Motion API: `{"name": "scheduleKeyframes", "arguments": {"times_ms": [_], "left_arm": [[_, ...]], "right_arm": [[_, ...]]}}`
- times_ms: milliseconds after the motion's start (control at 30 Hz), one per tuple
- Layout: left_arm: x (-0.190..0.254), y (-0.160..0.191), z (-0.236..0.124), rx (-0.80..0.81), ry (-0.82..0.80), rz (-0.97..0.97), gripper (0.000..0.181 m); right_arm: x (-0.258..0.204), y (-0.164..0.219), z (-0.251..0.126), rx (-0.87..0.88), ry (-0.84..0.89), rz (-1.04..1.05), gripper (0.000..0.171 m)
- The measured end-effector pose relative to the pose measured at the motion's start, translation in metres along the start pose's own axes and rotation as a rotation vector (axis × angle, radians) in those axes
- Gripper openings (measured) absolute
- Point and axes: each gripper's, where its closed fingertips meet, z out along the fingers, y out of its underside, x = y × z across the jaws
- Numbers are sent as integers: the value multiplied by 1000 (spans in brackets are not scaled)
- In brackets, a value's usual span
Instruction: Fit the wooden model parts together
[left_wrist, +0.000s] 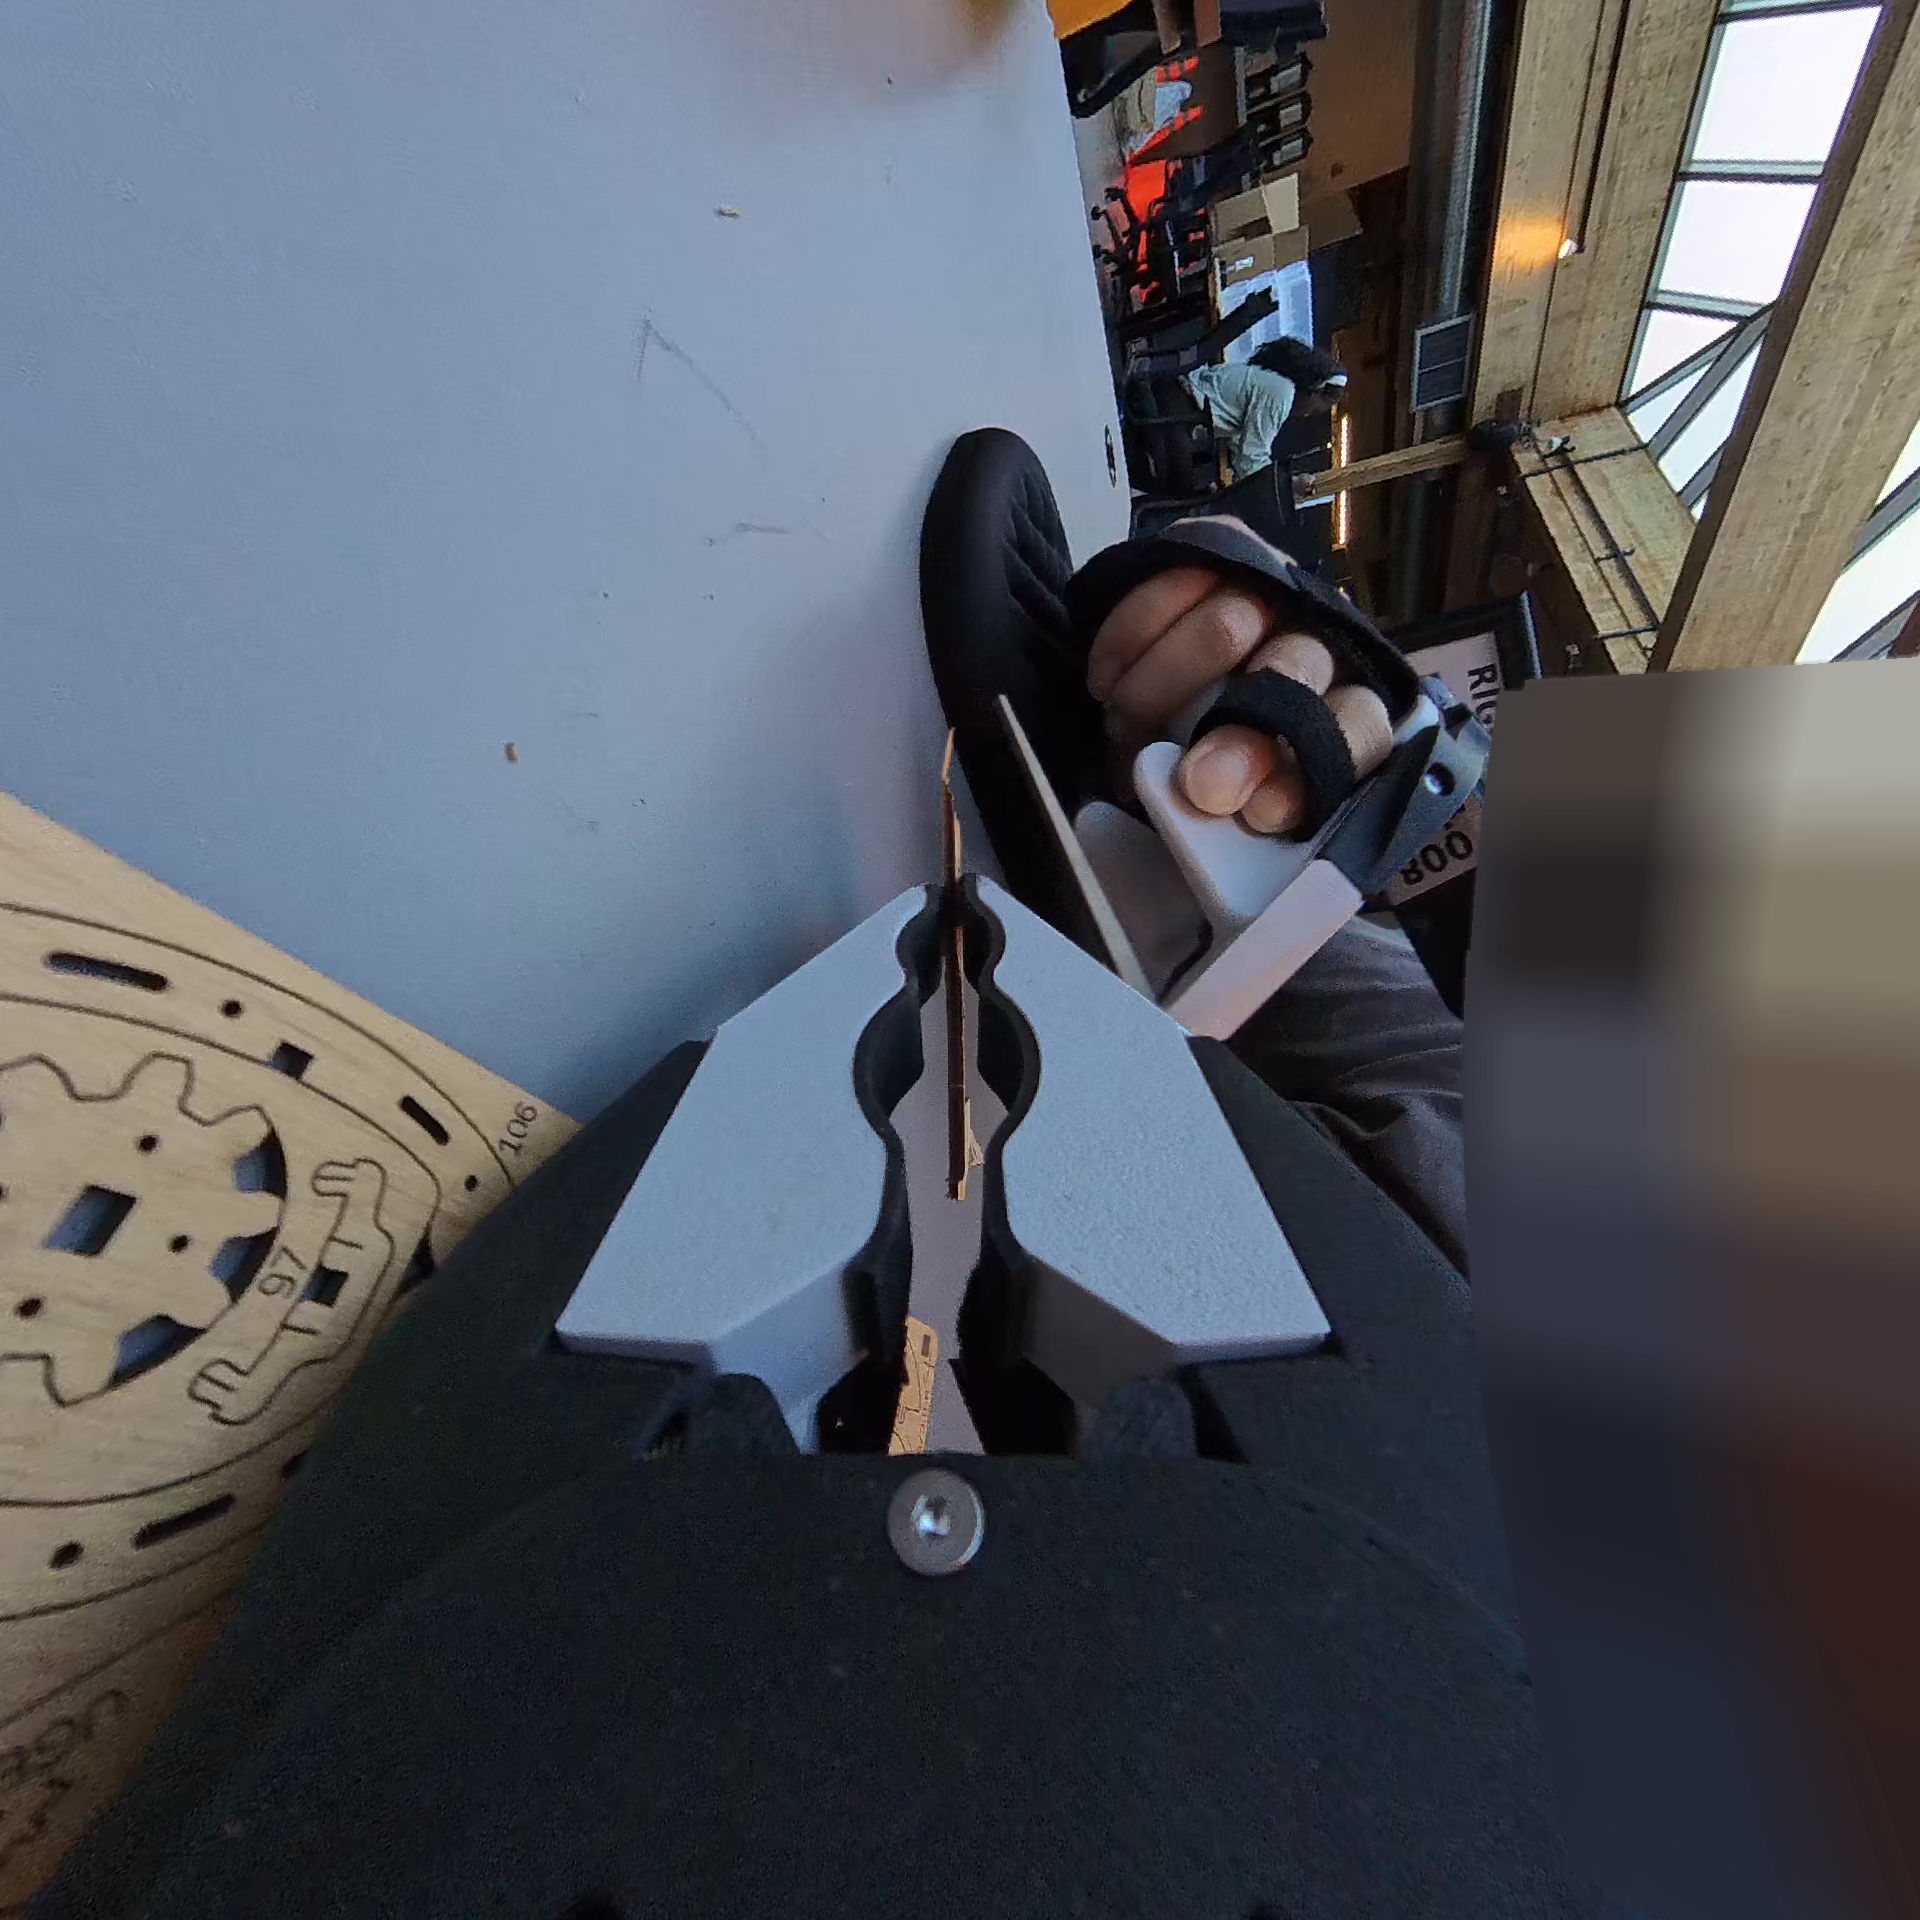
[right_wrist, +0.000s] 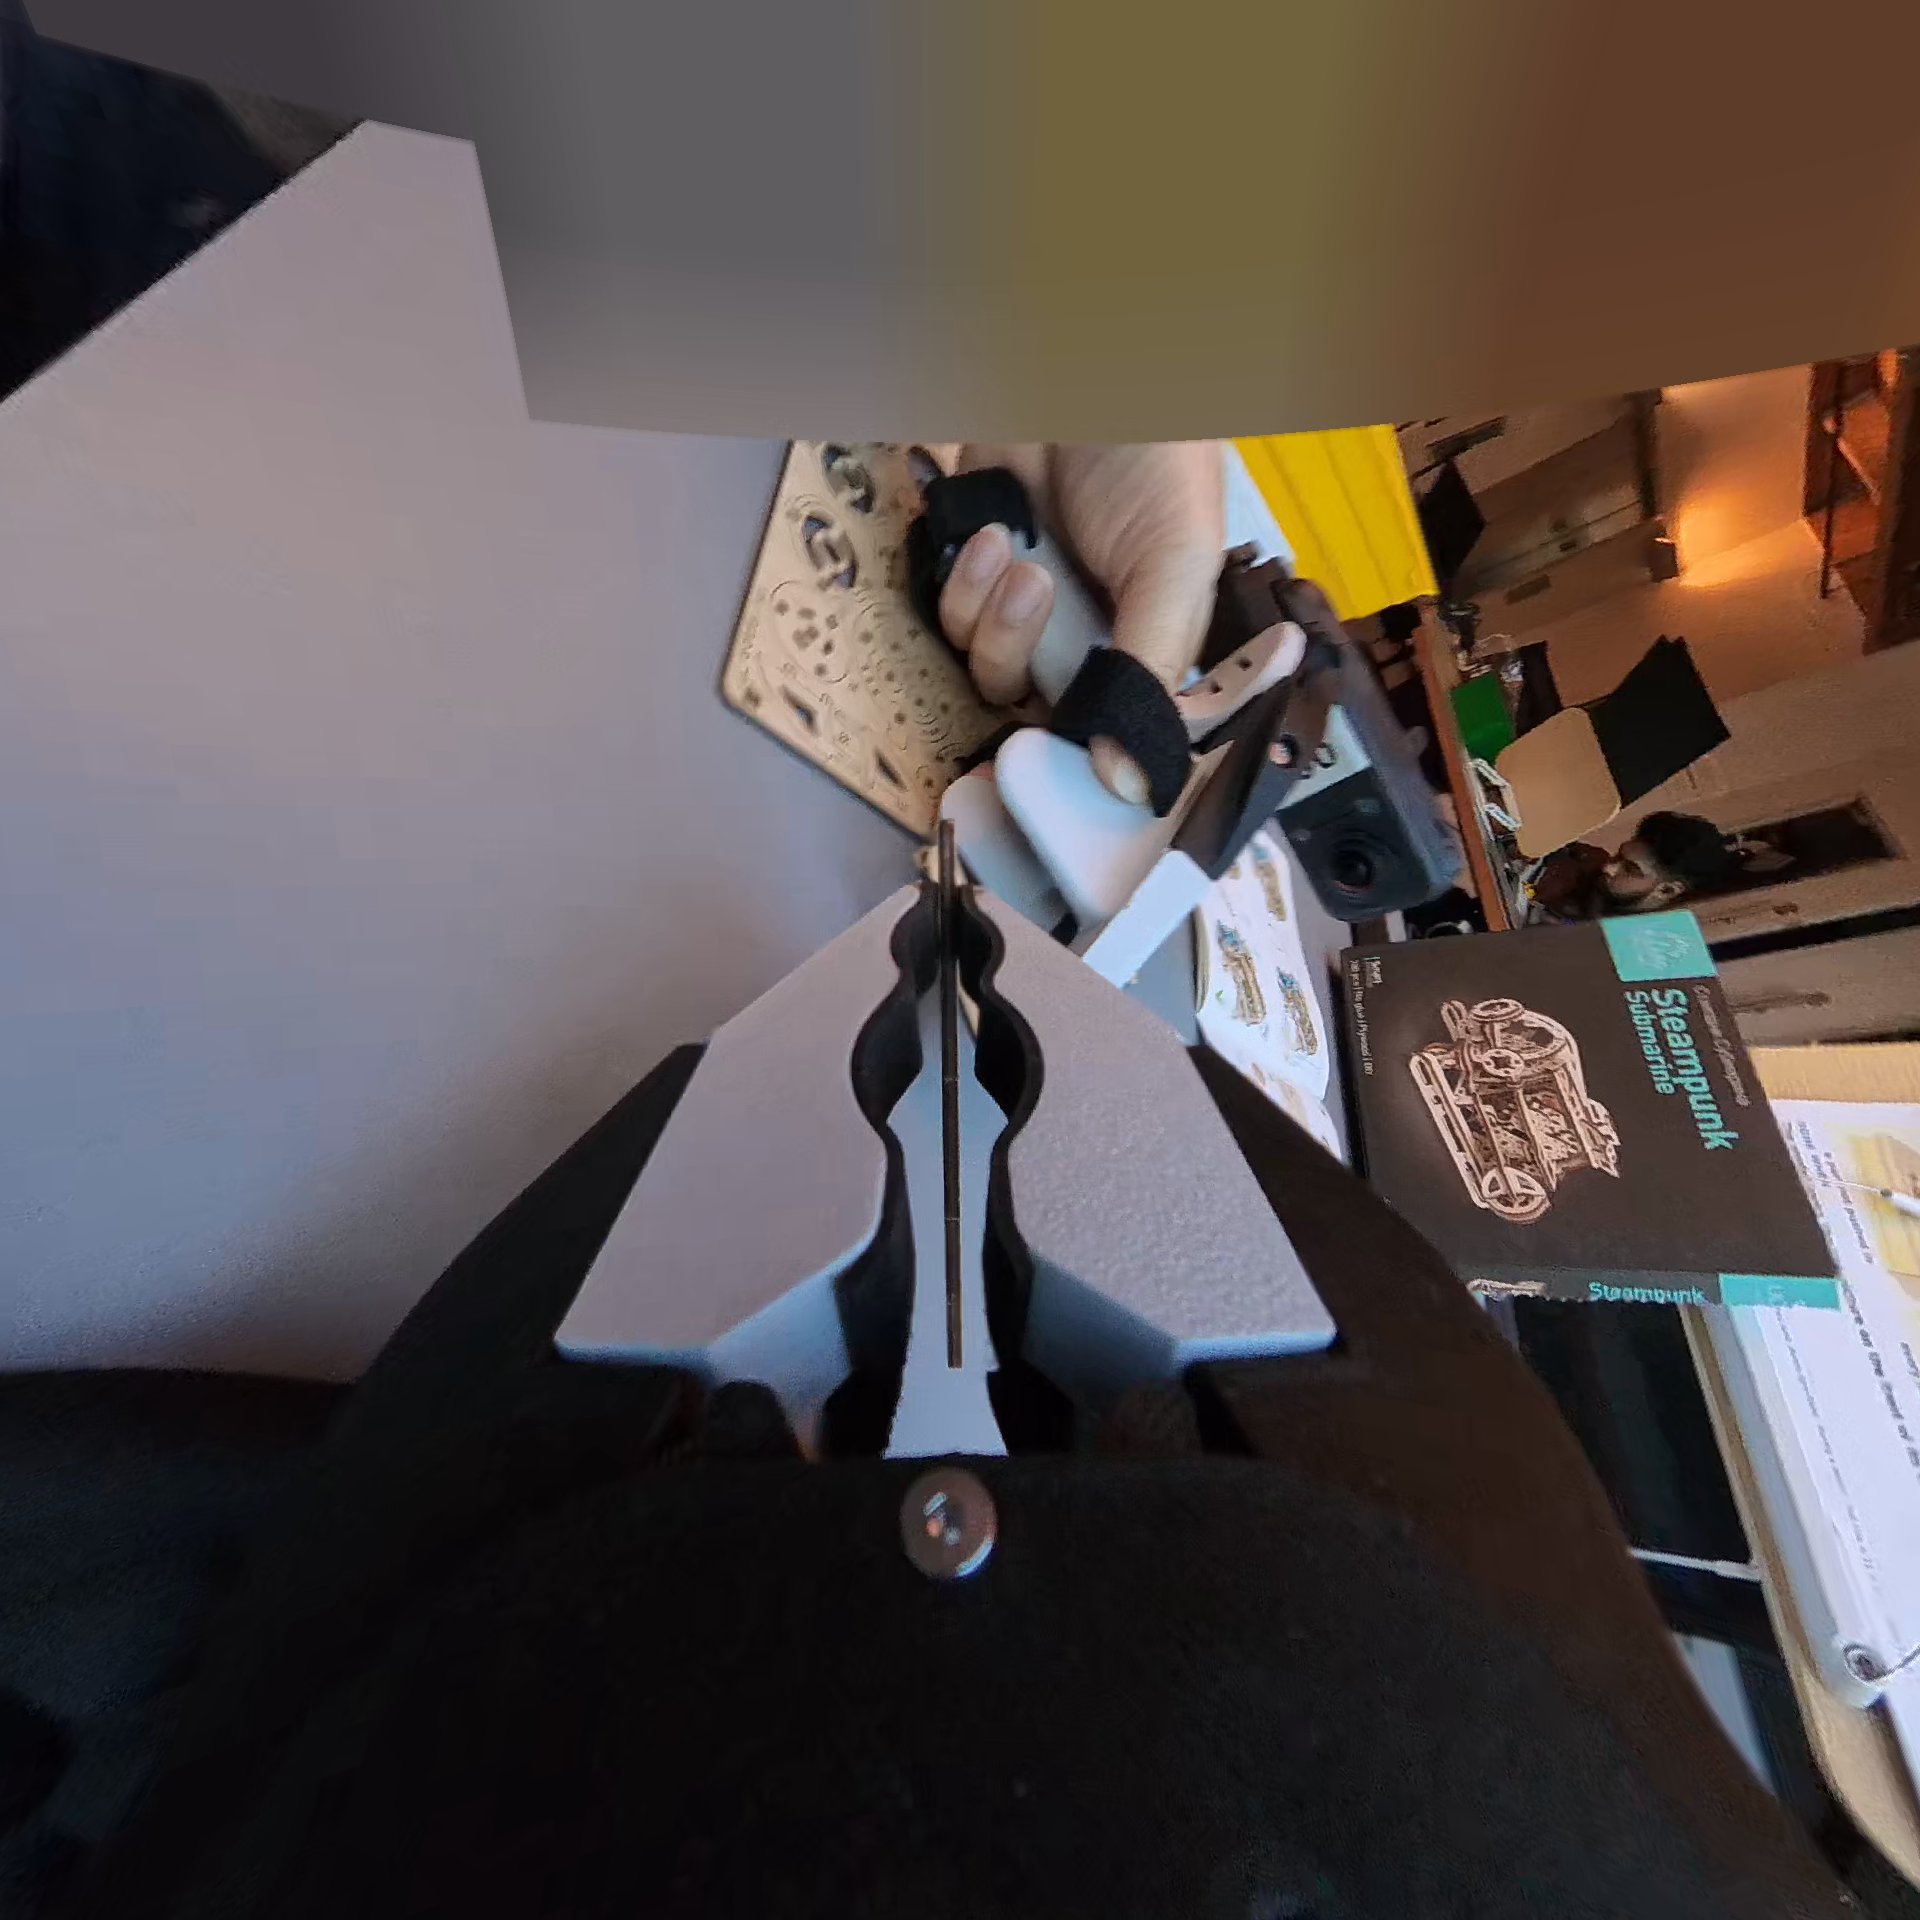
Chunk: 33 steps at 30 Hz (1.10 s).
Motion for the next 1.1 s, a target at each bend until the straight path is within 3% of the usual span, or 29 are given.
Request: {"name": "scheduleKeyframes", "arguments": {"times_ms": [100, 200, 267, 400, 633, 800, 1100], "left_arm": [[2, -5, -4, 28, 29, -22, 0], [7, -10, -7, 62, 59, -39, 0], [10, -11, -8, 71, 71, -41, 0], [12, -12, -8, 78, 64, -20, 0], [21, -15, -9, 100, 95, 10, 0], [16, -14, -6, 96, 42, 47, 0], [17, -10, -3, 73, 46, 42, 0]], "right_arm": [[42, -5, -12, 109, 109, 346, 1], [69, 5, -22, 232, 70, 873, 0], [76, 18, -28, 264, 73, 1039, 0], [77, 35, -37, 258, 89, 1101, 0], [71, 38, -35, 156, 123, 985, 0], [55, 50, -17, 28, 1, 1149, 0], [48, 55, -28, -92, -46, 1150, 1]]}}
